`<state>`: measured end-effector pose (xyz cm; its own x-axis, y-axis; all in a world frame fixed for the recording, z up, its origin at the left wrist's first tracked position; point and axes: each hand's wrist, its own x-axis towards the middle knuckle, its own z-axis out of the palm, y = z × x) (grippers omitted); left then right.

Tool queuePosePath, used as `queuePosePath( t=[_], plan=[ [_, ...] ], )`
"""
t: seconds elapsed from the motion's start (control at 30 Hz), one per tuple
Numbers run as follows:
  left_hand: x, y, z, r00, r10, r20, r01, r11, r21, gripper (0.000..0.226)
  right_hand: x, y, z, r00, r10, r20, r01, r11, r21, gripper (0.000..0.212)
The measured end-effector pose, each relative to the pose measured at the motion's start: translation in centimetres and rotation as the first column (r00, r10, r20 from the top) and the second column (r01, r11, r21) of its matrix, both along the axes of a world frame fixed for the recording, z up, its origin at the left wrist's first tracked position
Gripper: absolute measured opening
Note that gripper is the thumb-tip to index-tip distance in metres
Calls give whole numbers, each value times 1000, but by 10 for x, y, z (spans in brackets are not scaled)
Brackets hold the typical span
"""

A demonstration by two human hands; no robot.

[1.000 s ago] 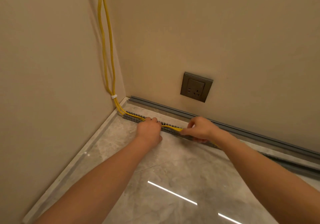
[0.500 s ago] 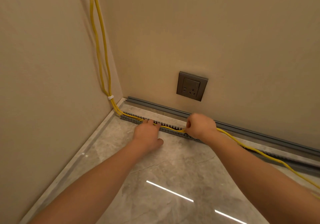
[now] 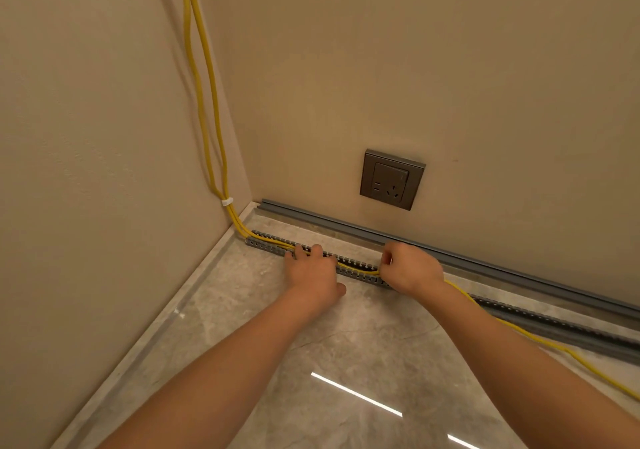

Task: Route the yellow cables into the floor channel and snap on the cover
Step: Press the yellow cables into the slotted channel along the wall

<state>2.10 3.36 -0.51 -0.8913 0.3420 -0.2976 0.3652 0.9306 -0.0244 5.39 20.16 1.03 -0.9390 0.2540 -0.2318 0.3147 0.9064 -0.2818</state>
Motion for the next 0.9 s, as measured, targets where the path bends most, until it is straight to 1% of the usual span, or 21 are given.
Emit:
queuePosePath(
  t=[0.07, 0.13, 0.2, 0.27, 0.3, 0.4, 0.5, 0.6, 0.7, 0.8, 0.9],
  plan=[
    [1, -2, 2, 1000, -24, -12, 24, 999, -22, 56, 0, 1, 1, 1000, -5, 17, 5, 1000, -30, 12],
    [4, -2, 4, 992, -93, -90, 93, 996, -10, 50, -1, 2, 2, 999, -7, 42, 10, 998, -56, 14],
    [10, 2, 3, 969, -169, -179, 191, 974, 119, 46, -1, 1, 2, 998, -22, 57, 27, 996, -83, 13],
    [19, 10, -1, 951, -234, -204, 283, 924, 257, 45, -2, 2, 2, 997, -39, 60, 45, 994, -103, 12],
    [23, 14, -3, 943, -262, -205, 313, 908, 278, 44, -2, 2, 3, 997, -44, 62, 51, 993, -110, 11],
    [30, 24, -12, 926, -293, -237, 348, 907, 239, 43, -1, 3, 2, 997, -54, 61, 61, 990, -127, 11],
    [32, 29, -9, 929, -283, -238, 331, 923, 196, 40, -1, 4, 2, 997, -50, 52, 57, 990, -130, 10],
    [29, 34, 1, 942, -271, -197, 301, 943, 140, 35, 1, 5, 7, 998, -11, 55, 14, 999, -50, 7],
    [25, 41, 7, 953, -261, -157, 277, 957, 88, 34, 9, 17, 16, 996, -48, 71, 48, 999, 9, 26],
    [22, 46, 9, 963, -237, -128, 247, 966, 70, 37, 22, 39, 23, 982, -126, 142, 131, 991, -28, 34],
    [20, 48, 8, 971, -215, -109, 223, 972, 69, 42, 33, 58, 29, 956, -179, 231, 206, 973, -100, 41]
  ],
)
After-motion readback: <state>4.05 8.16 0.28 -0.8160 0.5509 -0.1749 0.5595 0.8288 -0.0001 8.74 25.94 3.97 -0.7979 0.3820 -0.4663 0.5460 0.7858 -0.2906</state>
